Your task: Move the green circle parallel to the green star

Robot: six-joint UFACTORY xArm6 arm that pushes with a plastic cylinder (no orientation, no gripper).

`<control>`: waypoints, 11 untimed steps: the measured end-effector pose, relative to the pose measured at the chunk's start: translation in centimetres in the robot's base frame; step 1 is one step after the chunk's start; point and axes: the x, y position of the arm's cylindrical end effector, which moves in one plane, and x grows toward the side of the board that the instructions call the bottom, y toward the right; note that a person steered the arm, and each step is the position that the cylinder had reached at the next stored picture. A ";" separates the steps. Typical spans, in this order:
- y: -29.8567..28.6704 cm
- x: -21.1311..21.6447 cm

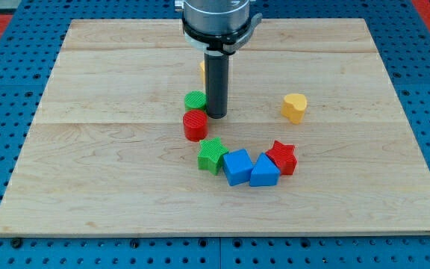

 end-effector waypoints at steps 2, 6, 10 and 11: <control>2.0 -4.1; -7.2 0.2; -5.8 2.1; -5.9 2.1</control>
